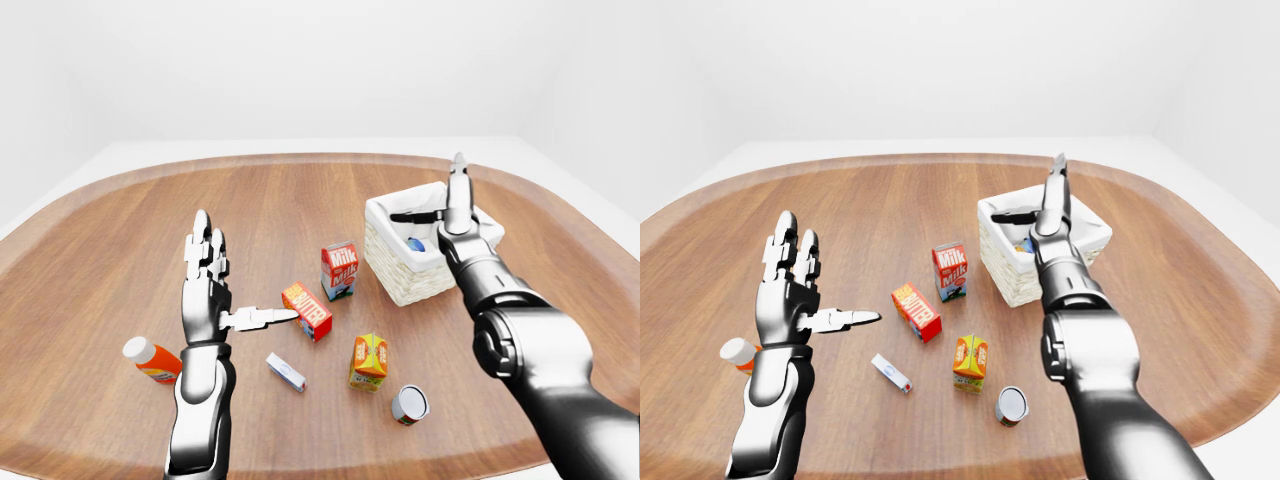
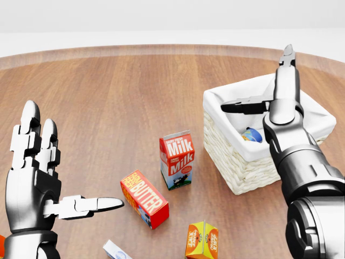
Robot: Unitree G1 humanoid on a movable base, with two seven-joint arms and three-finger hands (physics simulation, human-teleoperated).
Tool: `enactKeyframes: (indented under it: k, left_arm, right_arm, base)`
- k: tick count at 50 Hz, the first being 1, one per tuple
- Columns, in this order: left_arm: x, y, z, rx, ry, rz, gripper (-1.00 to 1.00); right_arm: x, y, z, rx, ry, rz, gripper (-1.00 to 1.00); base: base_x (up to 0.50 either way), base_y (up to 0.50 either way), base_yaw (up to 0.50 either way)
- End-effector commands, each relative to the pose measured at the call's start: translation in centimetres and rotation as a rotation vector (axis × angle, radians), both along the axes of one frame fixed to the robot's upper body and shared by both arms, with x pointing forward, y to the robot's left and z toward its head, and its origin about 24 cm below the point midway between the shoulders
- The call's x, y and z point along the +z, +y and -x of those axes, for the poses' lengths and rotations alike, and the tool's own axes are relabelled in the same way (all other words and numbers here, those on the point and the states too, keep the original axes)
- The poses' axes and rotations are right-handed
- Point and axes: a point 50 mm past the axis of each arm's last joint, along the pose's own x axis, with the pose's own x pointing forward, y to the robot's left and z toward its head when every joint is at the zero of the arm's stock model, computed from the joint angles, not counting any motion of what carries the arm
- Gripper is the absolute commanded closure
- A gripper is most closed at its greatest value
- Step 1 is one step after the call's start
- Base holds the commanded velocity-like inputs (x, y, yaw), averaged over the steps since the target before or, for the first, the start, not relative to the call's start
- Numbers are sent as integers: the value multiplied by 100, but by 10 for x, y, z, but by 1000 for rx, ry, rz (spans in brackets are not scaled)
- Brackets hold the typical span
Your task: Pick up the alphabet soup and the tomato sauce, and put them in the basket.
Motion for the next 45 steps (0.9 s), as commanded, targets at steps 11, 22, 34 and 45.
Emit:
enactKeyframes:
  k: [11, 22, 34, 45]
  left_arm:
    - [-4, 1, 0, -9, 18, -8, -100]
    - [-4, 1, 0, -8, 18, -7, -100]
    - [-4, 1, 0, -9, 18, -8, -100]
    - [-4, 1, 0, -9, 17, -8, -100]
  right_arm:
    - [-10, 4, 1, 79, 22, -129, -100]
    - [-12, 9, 1, 140, 18, -205, -100]
    - [-23, 15, 4, 188, 27, -266, -100]
    - [-26, 18, 8, 232, -5, -294, -100]
  base:
    - [0, 0, 0]
    - [0, 0, 0]
    - [0, 0, 0]
    - [0, 0, 0]
